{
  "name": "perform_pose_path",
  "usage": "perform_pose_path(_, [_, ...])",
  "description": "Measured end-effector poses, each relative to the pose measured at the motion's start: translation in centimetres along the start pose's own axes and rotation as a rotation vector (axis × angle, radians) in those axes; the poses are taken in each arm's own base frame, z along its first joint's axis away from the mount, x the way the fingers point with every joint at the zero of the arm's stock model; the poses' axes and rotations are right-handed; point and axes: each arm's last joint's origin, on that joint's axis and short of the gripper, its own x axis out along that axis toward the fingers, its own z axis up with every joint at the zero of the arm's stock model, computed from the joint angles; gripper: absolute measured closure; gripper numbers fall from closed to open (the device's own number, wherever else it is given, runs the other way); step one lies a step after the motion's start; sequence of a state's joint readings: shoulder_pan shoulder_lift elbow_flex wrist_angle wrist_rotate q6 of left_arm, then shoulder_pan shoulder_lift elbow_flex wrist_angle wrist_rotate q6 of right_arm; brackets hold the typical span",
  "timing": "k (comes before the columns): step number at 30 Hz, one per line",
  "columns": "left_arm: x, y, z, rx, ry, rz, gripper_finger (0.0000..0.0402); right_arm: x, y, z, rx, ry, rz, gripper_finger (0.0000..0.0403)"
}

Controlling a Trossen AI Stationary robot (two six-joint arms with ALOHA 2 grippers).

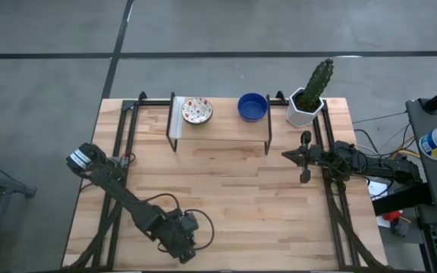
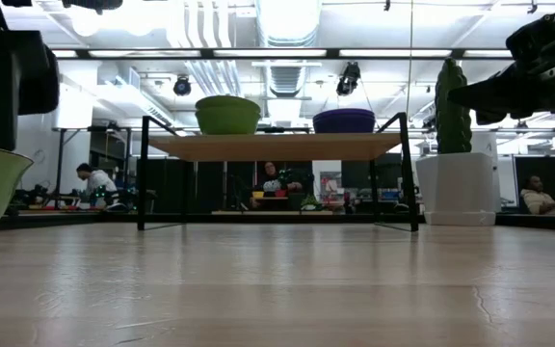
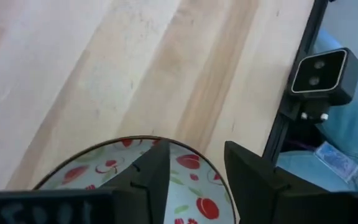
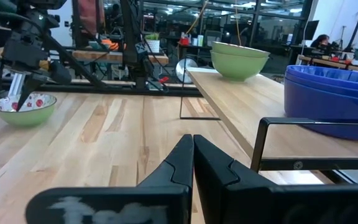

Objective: Pick & Place Mini bowls
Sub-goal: Stack the white bowl on top of the white bowl on the shelf

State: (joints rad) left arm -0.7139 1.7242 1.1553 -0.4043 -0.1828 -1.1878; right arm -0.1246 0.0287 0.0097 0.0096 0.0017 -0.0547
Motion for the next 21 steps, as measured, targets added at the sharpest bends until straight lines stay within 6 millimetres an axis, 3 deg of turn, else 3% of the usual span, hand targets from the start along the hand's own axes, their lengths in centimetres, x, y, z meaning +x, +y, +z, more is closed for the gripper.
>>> perform_pose_path(21, [1.3,0.7,-0.8,-0.011,0.147,0.046,0.0255,0.0,0.0,0.0,0.002,0.0,0.0,0.0394])
